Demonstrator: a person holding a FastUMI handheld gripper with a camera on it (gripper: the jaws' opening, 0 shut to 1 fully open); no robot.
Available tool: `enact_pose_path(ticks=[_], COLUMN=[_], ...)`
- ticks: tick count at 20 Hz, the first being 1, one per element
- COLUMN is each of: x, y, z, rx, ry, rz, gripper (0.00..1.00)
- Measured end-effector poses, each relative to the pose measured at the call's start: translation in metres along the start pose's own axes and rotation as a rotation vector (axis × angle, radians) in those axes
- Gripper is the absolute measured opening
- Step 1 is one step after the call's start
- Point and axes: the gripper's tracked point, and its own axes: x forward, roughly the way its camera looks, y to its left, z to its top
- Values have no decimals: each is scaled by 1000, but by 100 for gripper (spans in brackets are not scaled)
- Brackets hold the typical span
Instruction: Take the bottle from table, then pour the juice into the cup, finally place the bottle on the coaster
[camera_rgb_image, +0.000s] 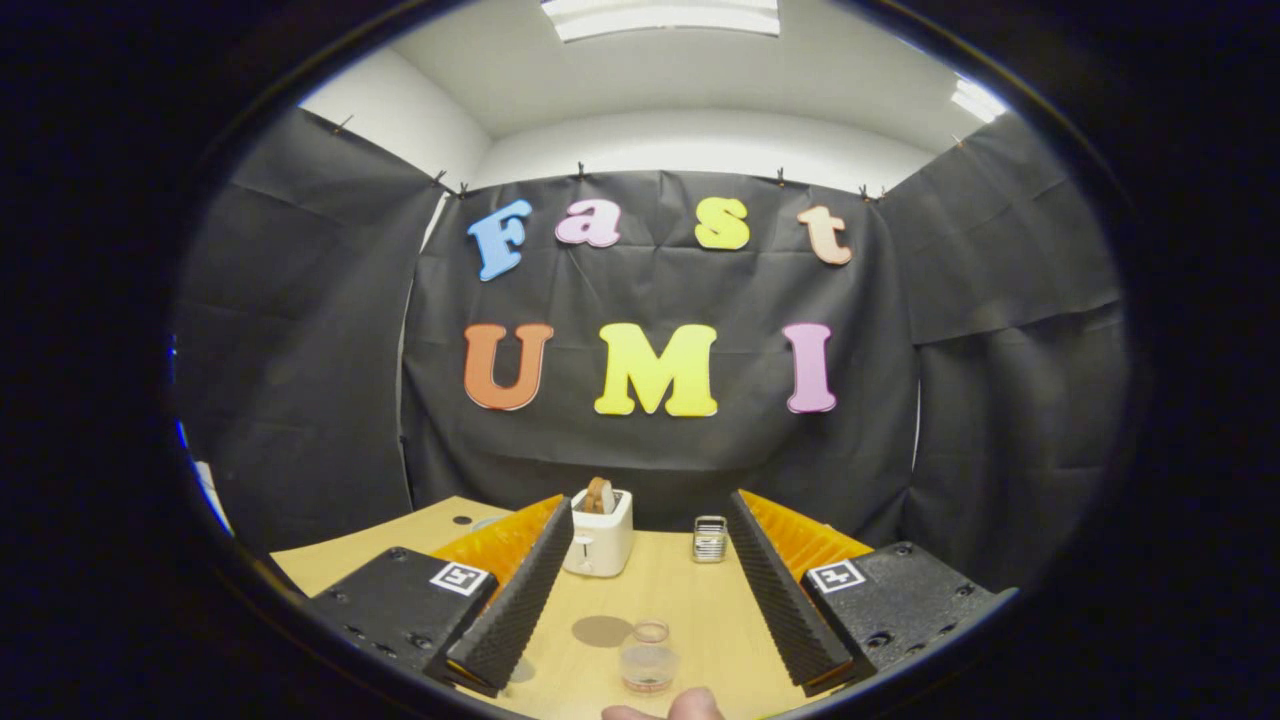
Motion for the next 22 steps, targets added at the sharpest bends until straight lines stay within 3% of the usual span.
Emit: enact_pose_path(ticks=[11, 22], x=[-49, -34], y=[-17, -13], z=[-53, -162], rx=[-9, -3], ry=[14, 79], rz=[-9, -22], gripper=[100, 100])
